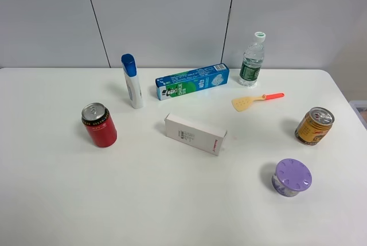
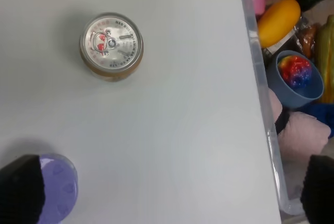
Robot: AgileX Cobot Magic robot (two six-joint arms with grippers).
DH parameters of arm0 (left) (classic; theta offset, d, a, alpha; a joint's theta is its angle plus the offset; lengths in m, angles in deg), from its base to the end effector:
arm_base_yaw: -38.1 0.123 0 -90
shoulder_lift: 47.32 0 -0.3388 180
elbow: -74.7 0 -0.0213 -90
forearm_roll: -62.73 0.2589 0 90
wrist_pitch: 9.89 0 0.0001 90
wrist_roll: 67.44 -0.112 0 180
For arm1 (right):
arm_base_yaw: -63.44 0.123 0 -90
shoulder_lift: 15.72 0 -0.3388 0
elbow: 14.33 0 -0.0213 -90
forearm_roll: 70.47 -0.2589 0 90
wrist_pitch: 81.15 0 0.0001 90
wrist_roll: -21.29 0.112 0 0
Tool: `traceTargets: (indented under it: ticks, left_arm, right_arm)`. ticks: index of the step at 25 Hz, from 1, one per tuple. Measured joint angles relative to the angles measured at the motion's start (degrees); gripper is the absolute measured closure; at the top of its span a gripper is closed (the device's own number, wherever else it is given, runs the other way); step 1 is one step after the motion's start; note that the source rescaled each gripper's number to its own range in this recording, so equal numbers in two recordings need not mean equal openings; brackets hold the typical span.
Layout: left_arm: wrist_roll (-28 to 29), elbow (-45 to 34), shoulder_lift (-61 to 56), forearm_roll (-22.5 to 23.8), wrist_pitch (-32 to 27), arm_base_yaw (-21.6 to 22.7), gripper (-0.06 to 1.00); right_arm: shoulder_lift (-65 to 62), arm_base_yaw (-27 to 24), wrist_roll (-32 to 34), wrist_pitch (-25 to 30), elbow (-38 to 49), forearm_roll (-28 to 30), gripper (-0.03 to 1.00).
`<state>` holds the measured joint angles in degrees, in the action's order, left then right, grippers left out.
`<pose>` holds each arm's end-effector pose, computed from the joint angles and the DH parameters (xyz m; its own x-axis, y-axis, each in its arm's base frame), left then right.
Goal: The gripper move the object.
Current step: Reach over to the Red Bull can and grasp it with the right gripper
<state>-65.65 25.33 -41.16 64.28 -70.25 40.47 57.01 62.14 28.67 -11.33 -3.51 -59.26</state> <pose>-0.0348 0.0012 0.2745 -0.4349 -0.0359 -0.8997 -0.0703 0.9975 -0.0058 0.2037 -0.0251 0.3986 -0.8829 0.0795 -0.4628 0.1588 0.9781 -0.1348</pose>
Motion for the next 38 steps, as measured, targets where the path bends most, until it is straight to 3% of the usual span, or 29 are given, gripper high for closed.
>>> traceTargets:
  ticks: [15,22,32,38]
  left_arm:
    - [0.0,0.0,0.0,0.0,0.0,0.0,-0.06]
    - [0.0,0.0,0.0,0.0,0.0,0.0,-0.06]
    - [0.0,0.0,0.0,0.0,0.0,0.0,-0.06]
    - [0.0,0.0,0.0,0.0,0.0,0.0,-0.06]
  right_arm:
    - [1.16,-0.14,-9.78,0.0,0.0,-1.36,-0.03]
    - [9.03,-2.03,-13.81,-0.49,-0.02,-5.07,-0.03]
    - [17.76,-9.15,-15.16,-12.21,-0.02,-6.46,-0.03]
    - [24.17,-9.44,-16.46,-16.79,-0.02,-9.42,-0.03]
